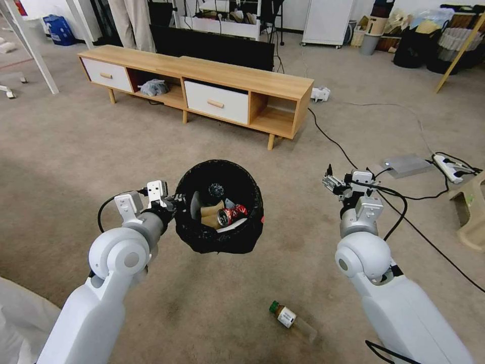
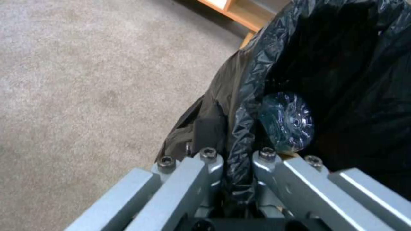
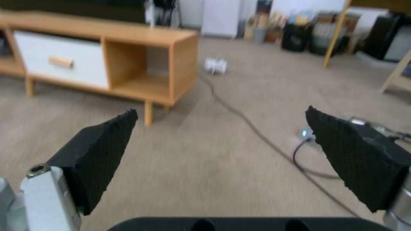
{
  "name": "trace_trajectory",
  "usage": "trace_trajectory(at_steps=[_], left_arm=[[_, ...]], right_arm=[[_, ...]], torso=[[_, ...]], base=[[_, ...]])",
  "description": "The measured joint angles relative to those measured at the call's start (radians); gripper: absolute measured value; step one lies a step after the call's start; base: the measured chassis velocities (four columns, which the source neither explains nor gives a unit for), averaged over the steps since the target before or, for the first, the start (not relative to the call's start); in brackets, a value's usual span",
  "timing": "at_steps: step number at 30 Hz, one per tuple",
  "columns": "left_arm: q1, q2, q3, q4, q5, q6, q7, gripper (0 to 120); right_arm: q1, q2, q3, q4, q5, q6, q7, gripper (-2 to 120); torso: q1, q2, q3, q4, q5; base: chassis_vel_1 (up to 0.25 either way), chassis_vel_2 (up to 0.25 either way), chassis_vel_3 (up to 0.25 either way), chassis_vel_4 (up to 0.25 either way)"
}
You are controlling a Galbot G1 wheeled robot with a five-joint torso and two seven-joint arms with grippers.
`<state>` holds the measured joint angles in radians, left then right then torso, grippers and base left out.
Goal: Pick up the trash bin and place the garbage on the floor into it.
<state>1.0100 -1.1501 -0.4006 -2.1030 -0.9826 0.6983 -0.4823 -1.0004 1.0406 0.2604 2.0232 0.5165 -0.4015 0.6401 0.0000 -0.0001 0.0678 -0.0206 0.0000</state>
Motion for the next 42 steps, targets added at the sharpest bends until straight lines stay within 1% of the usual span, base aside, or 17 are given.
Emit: trace_trajectory(at_steps=[1, 3, 4, 7, 10, 11, 13, 15, 17, 19, 20, 21, 23, 25, 29, 33, 42], left_arm=[[0.000, 0.000, 0.000, 0.000, 0.000, 0.000, 0.000, 0], [0.000, 0.000, 0.000, 0.004, 0.000, 0.000, 0.000, 0], [0.000, 0.000, 0.000, 0.004, 0.000, 0.000, 0.000, 0], [0.000, -0.001, -0.001, 0.008, 0.000, 0.000, 0.003, 0], [0.000, -0.001, -0.001, 0.009, 0.000, 0.000, 0.003, 0], [0.000, -0.002, -0.001, 0.010, 0.001, 0.000, 0.005, 0], [0.000, -0.003, -0.002, 0.012, 0.001, 0.000, 0.006, 0], [0.000, -0.003, -0.002, 0.013, 0.002, 0.000, 0.006, 0], [0.001, -0.003, -0.002, 0.013, 0.003, 0.000, 0.007, 0], [0.002, -0.003, -0.003, 0.013, 0.004, 0.000, 0.007, 0], [0.008, -0.002, -0.004, 0.013, 0.005, 0.000, 0.008, 0], [0.008, -0.002, -0.004, 0.013, 0.005, 0.000, 0.008, 0], [0.014, -0.002, -0.006, 0.012, 0.008, 0.000, 0.011, 0], [0.015, -0.002, -0.006, 0.012, 0.009, 0.000, 0.013, 0], [0.014, -0.003, -0.007, 0.012, 0.010, 0.000, 0.017, 0], [0.013, -0.003, -0.008, 0.012, 0.010, -0.001, 0.018, 0], [0.017, 0.001, -0.013, 0.012, 0.008, -0.003, 0.023, 0]], right_arm=[[0.000, 0.000, 0.000, 0.000, 0.000, 0.000, 0.000, 100], [-0.006, -0.038, 0.008, 0.052, 0.081, -0.102, 0.003, 100], [-0.006, -0.038, 0.008, 0.052, 0.081, -0.102, 0.003, 100], [-0.010, -0.097, 0.019, 0.127, 0.243, -0.255, 0.006, 100], [-0.010, -0.106, 0.019, 0.138, 0.269, -0.281, 0.005, 100], [-0.010, -0.126, 0.019, 0.157, 0.315, -0.325, 0.000, 100], [-0.011, -0.148, 0.015, 0.172, 0.352, -0.341, -0.029, 100], [-0.014, -0.161, 0.011, 0.178, 0.374, -0.344, -0.054, 100], [-0.027, -0.208, -0.010, 0.189, 0.409, -0.345, -0.130, 100], [-0.030, -0.218, -0.014, 0.189, 0.410, -0.345, -0.142, 100], [-0.042, -0.255, -0.031, 0.194, 0.411, -0.345, -0.176, 100], [-0.042, -0.255, -0.031, 0.194, 0.411, -0.345, -0.176, 100], [-0.059, -0.295, -0.039, 0.203, 0.410, -0.344, -0.205, 100], [-0.065, -0.307, -0.040, 0.207, 0.411, -0.343, -0.209, 100], [-0.124, -0.372, -0.040, 0.224, 0.408, -0.340, -0.224, 100], [-0.157, -0.394, -0.047, 0.232, 0.403, -0.338, -0.228, 100], [-0.271, -0.510, -0.080, 0.233, 0.309, -0.285, -0.281, 100]], torso=[[0.000, 0.000, 0.000, 0.0000, 0.0000], [0.000, 0.000, 0.000, 0.0000, 0.0000], [0.000, 0.000, 0.000, 0.0000, 0.0000], [0.000, 0.000, 0.000, 0.0000, 0.0000], [0.000, 0.000, 0.000, 0.0000, 0.0000], [0.000, 0.000, 0.000, 0.0000, 0.0000], [0.000, 0.000, 0.000, -0.0001, 0.0000], [0.000, 0.000, 0.000, 0.0000, 0.0000], [0.000, 0.000, 0.000, 0.0000, 0.0000], [0.000, 0.000, 0.000, 0.0000, 0.0000], [0.000, 0.000, 0.000, 0.0000, 0.0000], [0.000, 0.000, 0.000, 0.0000, 0.0000], [0.000, 0.000, 0.000, 0.0001, 0.0000], [0.000, 0.000, 0.000, 0.0001, 0.0000], [0.000, 0.000, 0.000, 0.0000, 0.0000], [0.000, 0.000, 0.000, 0.0000, 0.0001], [0.000, 0.000, 0.000, 0.0000, 0.0000]], base=[[0.000, 0.000, 0.000, 0.000], [0.000, 0.000, 0.000, 0.000], [0.000, 0.000, 0.000, 0.000], [0.000, 0.000, 0.000, 0.000], [0.000, 0.000, 0.000, 0.000], [0.000, 0.000, 0.000, 0.000], [0.000, 0.000, 0.000, 0.000], [0.000, 0.000, 0.000, 0.000], [0.000, 0.000, 0.000, 0.000], [0.000, 0.000, 0.000, 0.000], [0.000, 0.000, 0.000, 0.000], [0.000, 0.000, 0.000, 0.000], [0.000, 0.000, 0.000, 0.000], [0.000, 0.000, 0.000, 0.000], [0.000, 0.000, 0.000, 0.000], [0.000, 0.000, 0.000, 0.000], [0.000, 0.000, 0.000, 0.000]])
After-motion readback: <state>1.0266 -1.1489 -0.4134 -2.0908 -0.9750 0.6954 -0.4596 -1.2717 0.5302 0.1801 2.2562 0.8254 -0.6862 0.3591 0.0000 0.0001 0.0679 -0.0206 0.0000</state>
